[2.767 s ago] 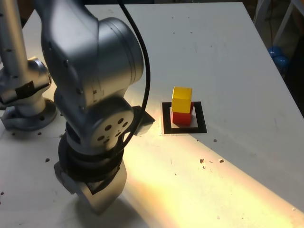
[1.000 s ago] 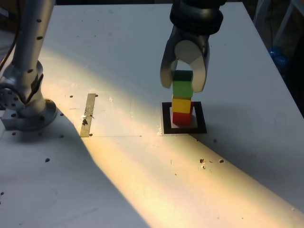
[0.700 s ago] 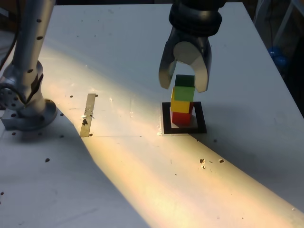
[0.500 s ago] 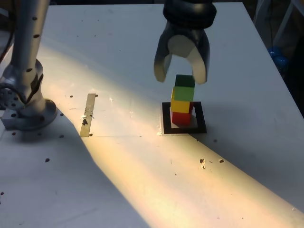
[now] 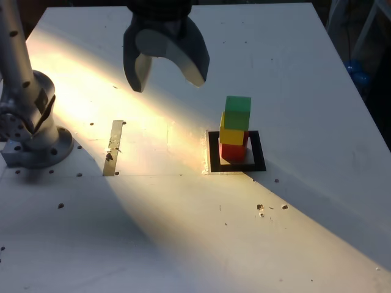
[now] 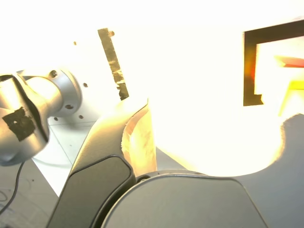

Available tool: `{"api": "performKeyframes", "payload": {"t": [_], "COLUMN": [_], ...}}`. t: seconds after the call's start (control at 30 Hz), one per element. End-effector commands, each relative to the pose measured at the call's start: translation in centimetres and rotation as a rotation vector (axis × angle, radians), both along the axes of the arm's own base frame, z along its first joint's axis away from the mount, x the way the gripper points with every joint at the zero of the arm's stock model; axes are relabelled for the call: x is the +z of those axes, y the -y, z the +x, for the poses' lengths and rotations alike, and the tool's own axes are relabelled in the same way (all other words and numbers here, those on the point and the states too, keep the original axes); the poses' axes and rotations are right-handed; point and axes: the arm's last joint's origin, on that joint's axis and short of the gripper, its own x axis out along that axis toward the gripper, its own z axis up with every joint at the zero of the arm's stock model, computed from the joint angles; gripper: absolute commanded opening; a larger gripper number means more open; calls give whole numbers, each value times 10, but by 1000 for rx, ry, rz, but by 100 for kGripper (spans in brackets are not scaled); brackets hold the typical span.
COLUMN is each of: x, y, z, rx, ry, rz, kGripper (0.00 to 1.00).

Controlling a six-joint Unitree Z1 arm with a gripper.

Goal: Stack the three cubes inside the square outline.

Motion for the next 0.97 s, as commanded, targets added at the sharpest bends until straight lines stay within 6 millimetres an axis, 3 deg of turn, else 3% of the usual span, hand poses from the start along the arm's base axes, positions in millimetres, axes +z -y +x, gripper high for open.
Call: {"api": "performKeyframes", "payload": {"t": [0.0,0.23,0.4,0.53,0.93], "x": [-18,-79,-107,-112,-101], "y": [-2,-8,-9,-10,-11], "z": [-15,-54,-70,-74,-72], "rx": [10,46,57,63,63], "ry": [-40,-100,-130,-134,-131], "rz": [-3,-20,-26,-24,-5], "kGripper": [99,99,99,99,99]}}
